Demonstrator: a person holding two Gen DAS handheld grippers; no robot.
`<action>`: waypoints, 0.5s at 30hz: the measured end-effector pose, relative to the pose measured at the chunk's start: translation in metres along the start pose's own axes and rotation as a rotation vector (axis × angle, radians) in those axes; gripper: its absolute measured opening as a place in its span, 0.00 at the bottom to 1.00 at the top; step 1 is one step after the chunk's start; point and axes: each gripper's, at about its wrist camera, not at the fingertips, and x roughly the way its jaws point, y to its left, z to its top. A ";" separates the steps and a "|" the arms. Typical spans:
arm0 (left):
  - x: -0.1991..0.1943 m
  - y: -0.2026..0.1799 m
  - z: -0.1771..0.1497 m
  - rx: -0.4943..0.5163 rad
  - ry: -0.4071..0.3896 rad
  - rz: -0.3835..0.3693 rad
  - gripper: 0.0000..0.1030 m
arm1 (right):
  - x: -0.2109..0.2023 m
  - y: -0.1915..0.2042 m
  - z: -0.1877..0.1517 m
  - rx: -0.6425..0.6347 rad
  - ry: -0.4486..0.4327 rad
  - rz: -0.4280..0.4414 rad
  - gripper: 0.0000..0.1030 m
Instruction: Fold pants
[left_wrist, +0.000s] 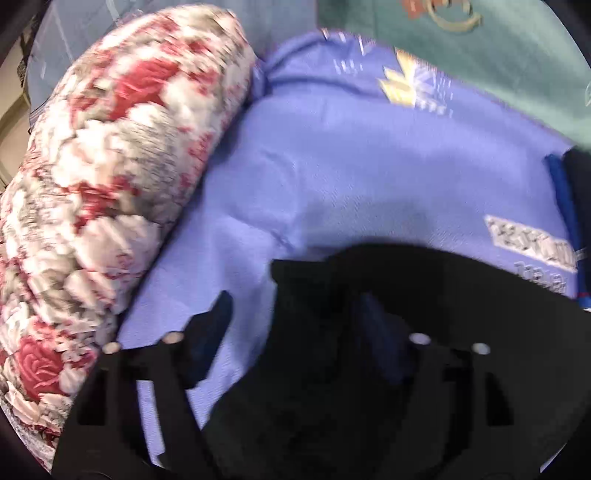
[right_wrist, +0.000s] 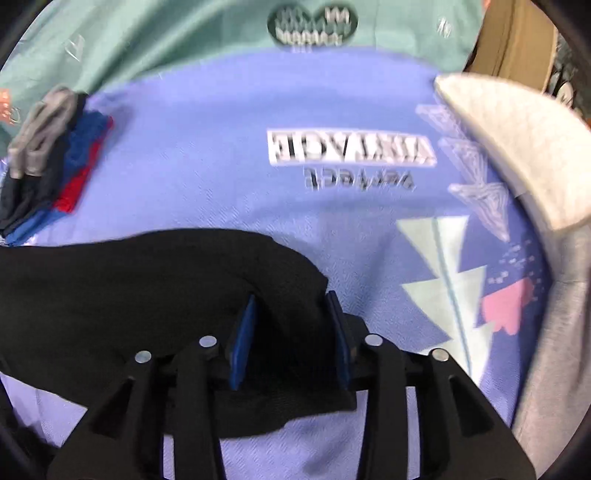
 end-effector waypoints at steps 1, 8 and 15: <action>-0.017 0.013 -0.002 -0.013 -0.019 -0.016 0.79 | -0.013 0.001 -0.004 -0.002 -0.024 0.023 0.53; -0.123 0.101 -0.099 -0.066 -0.030 -0.104 0.90 | -0.132 0.056 -0.098 -0.249 -0.034 0.340 0.85; -0.127 0.123 -0.208 -0.098 0.052 -0.182 0.89 | -0.130 0.103 -0.191 -0.365 0.146 0.450 0.85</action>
